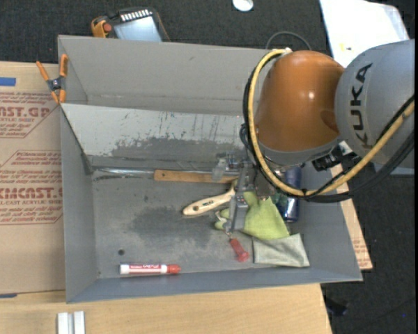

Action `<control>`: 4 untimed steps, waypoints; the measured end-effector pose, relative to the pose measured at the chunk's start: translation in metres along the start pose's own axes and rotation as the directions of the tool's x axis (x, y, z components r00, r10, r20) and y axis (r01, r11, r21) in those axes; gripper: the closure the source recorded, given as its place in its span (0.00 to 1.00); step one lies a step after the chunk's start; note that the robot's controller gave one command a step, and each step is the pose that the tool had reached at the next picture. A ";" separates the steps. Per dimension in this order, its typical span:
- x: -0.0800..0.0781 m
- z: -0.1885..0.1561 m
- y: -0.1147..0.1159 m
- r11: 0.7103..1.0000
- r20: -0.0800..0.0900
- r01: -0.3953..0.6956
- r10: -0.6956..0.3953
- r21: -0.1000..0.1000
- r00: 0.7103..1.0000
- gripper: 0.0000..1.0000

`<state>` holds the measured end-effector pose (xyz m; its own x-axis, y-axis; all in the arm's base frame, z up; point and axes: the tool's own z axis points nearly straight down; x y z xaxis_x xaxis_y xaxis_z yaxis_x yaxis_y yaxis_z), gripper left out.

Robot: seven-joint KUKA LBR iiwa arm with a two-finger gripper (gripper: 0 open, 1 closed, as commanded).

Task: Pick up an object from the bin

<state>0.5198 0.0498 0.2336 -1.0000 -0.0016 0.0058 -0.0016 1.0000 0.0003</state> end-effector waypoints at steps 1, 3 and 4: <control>-0.001 -0.004 0.000 1.000 0.007 -0.001 0.001 -0.001 1.000 0.00; 0.009 0.043 -0.013 0.998 0.017 -0.065 0.065 -0.002 0.998 0.00; 0.015 0.068 -0.012 0.999 0.001 -0.054 0.054 0.000 0.999 0.00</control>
Offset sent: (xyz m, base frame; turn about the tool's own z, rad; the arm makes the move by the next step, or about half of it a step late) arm -0.0151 -0.0570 -0.1183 0.2397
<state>0.5046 0.0381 0.1656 -0.9986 0.0527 0.0045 0.0527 0.9986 0.0001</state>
